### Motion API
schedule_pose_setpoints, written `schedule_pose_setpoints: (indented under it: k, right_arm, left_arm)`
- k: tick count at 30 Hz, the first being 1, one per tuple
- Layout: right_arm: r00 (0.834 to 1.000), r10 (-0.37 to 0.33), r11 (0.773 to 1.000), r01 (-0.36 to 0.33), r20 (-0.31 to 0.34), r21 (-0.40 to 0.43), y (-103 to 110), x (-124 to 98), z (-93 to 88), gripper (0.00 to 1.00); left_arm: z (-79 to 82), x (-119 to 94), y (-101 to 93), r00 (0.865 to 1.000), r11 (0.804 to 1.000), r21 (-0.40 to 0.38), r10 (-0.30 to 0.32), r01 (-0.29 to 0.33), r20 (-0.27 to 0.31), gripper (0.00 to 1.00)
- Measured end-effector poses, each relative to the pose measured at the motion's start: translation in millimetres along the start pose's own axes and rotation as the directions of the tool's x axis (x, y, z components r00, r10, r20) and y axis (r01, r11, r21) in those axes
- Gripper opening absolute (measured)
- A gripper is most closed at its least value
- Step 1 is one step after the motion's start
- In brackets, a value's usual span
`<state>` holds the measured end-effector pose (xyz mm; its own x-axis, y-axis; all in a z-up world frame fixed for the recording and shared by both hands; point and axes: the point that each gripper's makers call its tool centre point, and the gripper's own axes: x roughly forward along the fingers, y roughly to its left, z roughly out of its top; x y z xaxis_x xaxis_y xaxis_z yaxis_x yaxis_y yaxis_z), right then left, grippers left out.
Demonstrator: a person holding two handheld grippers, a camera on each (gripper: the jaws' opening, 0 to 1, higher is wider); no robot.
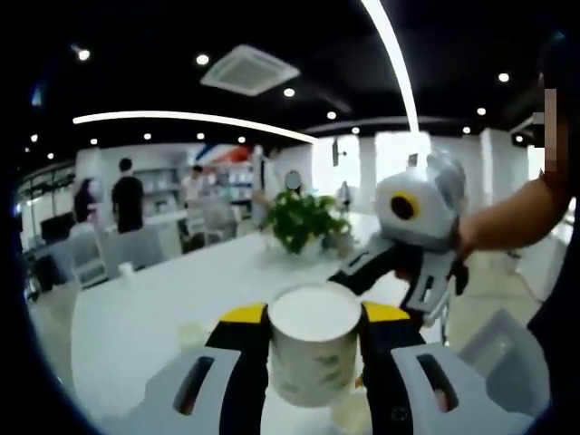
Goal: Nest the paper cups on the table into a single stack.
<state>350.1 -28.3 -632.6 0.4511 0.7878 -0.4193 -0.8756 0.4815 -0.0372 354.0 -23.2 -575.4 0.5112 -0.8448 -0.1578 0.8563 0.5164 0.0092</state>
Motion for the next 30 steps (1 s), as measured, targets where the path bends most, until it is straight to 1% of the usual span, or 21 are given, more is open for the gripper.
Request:
schedule_pose_setpoints:
  k: [3,4,5,6,7,8,9,10,12,13,15,17,18,19,20,21,22,24,25,28,30]
  right_arm:
    - [0.997,-0.059,0.997,0.056,0.049,0.048,-10.9,-5.5,3.3,0.74]
    - [0.997,-0.059,0.997,0.055,0.056,0.06,-11.1,-6.2,3.6,0.79]
    - [0.995,-0.064,0.993,0.056,0.075,0.101,-12.4,-8.8,4.3,0.82]
    - [0.991,-0.085,0.99,0.072,0.099,0.125,-15.7,-11.2,6.1,0.86]
    - [0.988,-0.093,0.989,0.077,0.124,0.13,-16.3,-12.0,8.5,0.96]
    - [0.983,-0.105,0.988,0.085,0.153,0.131,-16.1,-13.3,10.5,1.0]
    - [0.987,-0.096,0.989,0.08,0.13,0.124,-13.5,-15.5,5.0,0.98]
    - [0.987,-0.086,0.989,0.069,0.134,0.129,-10.2,-15.2,4.7,0.99]
    - [0.99,-0.084,0.986,0.066,0.112,0.153,-8.0,-14.3,-0.7,1.0]
    - [0.99,-0.087,0.985,0.069,0.112,0.157,-7.6,-14.6,-1.3,1.0]
    - [0.987,-0.094,0.981,0.07,0.128,0.179,-6.4,-17.4,-0.9,0.97]
    - [0.986,-0.079,0.971,0.043,0.147,0.235,-2.0,-19.4,0.3,0.9]
    - [0.985,-0.078,0.968,0.038,0.154,0.247,-1.2,-20.3,0.7,0.87]
    - [0.984,-0.079,0.967,0.037,0.159,0.251,-0.4,-21.4,0.9,0.82]
    - [0.984,-0.063,0.964,0.017,0.167,0.264,3.0,-22.9,1.5,0.78]
    - [0.984,-0.039,0.96,-0.012,0.174,0.28,8.2,-23.7,2.4,0.72]
    - [0.984,-0.006,0.953,-0.049,0.18,0.299,14.8,-25.0,3.5,0.64]
    - [0.98,0.02,0.949,-0.08,0.198,0.304,19.8,-27.3,7.2,0.53]
    - [0.979,0.026,0.947,-0.088,0.202,0.307,21.1,-27.6,8.0,0.5]
    - [0.964,0.07,0.926,-0.159,0.258,0.344,29.2,-32.5,18.7,0.46]
    - [0.964,0.069,0.924,-0.158,0.257,0.347,27.9,-34.6,18.3,0.47]
  left_arm:
    - [5.1,-2.6,4.6,1.0,1.0,-0.011,0.009,-0.009,0.016,0.37]
    - [6.6,-3.1,5.5,1.0,1.0,-0.014,0.011,-0.011,0.02,0.37]
    - [8.6,-3.6,6.5,1.0,1.0,-0.019,0.013,-0.013,0.026,0.37]
    - [9.1,-3.5,6.7,1.0,1.0,-0.019,0.013,-0.013,0.027,0.37]
    - [9.4,-3.2,6.5,1.0,1.0,-0.019,0.013,-0.013,0.027,0.37]
    - [9.9,-3.2,6.0,1.0,1.0,-0.016,0.012,-0.012,0.028,0.37]
    - [11.2,-2.9,5.1,1.0,1.0,-0.015,0.01,-0.01,0.03,0.37]
    - [11.9,-2.6,4.0,0.999,1.0,-0.015,0.005,-0.005,0.032,0.37]
    - [12.4,-1.8,1.4,0.999,1.0,-0.018,-0.007,0.007,0.033,0.37]
    - [12.7,-1.5,0.0,0.999,1.0,-0.019,-0.011,0.012,0.033,0.37]
    - [13.8,-1.3,-1.8,0.999,1.0,-0.02,-0.016,0.017,0.037,0.37]
    - [16.4,-1.7,-3.7,0.999,0.999,-0.024,-0.022,0.024,0.045,0.37]
    - [18.0,-1.9,-4.6,0.998,0.999,-0.024,-0.025,0.026,0.05,0.37]
    - [20.5,-2.5,-5.7,0.998,0.999,-0.022,-0.028,0.03,0.058,0.37]
    - [22.6,-2.8,-6.4,0.998,0.999,-0.023,-0.031,0.033,0.063,0.37]
    - [24.3,-3.2,-7.2,0.997,0.999,-0.023,-0.035,0.037,0.068,0.37]
    - [25.9,-3.6,-8.0,0.997,0.999,-0.024,-0.037,0.039,0.073,0.37]
    - [28.7,-4.4,-9.3,0.996,0.999,-0.027,-0.041,0.043,0.081,0.37]
    - [29.9,-4.9,-9.2,0.995,0.998,-0.033,-0.042,0.045,0.088,0.37]
    - [30.7,-6.1,-11.0,0.994,0.998,-0.045,-0.047,0.051,0.096,0.37]
    - [31.7,-7.9,-12.5,0.993,0.997,-0.049,-0.05,0.055,0.105,0.37]
